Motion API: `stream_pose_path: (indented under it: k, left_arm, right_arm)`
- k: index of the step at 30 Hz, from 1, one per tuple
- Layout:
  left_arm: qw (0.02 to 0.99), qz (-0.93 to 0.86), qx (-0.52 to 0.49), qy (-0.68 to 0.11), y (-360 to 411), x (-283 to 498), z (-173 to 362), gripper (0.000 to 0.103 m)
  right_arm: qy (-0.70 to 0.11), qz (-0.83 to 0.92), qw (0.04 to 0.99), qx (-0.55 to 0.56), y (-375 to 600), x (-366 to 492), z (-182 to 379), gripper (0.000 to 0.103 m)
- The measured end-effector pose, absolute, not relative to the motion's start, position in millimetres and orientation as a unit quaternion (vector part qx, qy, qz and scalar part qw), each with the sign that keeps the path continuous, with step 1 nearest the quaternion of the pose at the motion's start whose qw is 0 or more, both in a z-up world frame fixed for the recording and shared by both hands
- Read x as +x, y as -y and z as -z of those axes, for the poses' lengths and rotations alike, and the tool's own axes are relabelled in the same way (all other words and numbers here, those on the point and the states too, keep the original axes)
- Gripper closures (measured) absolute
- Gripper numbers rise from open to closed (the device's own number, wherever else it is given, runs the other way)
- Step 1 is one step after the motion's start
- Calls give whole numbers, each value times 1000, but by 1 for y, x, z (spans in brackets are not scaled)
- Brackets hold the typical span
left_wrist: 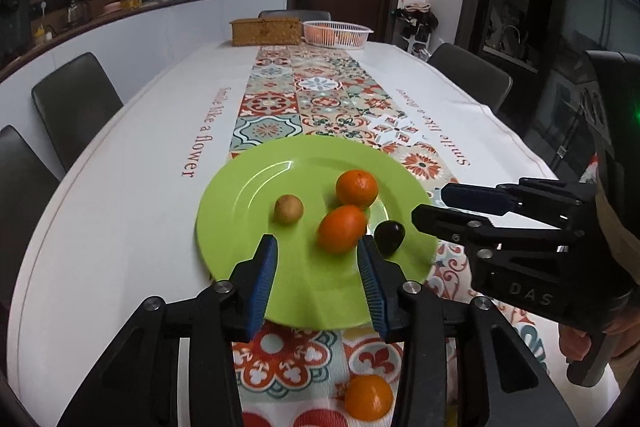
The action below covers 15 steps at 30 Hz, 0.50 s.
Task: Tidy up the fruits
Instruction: 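Open both tools to drop the orange and plum onto the plate, then move both open tools back toward the remaining fruit cluster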
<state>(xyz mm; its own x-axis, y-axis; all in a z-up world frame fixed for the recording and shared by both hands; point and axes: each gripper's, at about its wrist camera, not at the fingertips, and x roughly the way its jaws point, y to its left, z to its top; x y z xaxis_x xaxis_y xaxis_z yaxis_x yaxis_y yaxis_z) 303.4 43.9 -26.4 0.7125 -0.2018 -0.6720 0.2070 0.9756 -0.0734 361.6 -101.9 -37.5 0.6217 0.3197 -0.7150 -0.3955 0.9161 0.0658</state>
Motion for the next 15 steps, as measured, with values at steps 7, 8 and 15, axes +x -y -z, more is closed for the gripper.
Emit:
stream_pose_path:
  k: [7, 8, 15]
  left_arm:
    - [936, 94, 12, -340, -48, 272, 0, 59]
    - [937, 94, 12, -336, -49, 267, -5, 58]
    - [947, 89, 28, -308, -45, 224, -34, 48]
  right_arm:
    - [-348, -195, 915, -55, 109, 326, 8, 61]
    - [-341, -193, 918, -55, 111, 319, 3, 59]
    - [-303, -189, 932, -61, 117, 276, -27, 55]
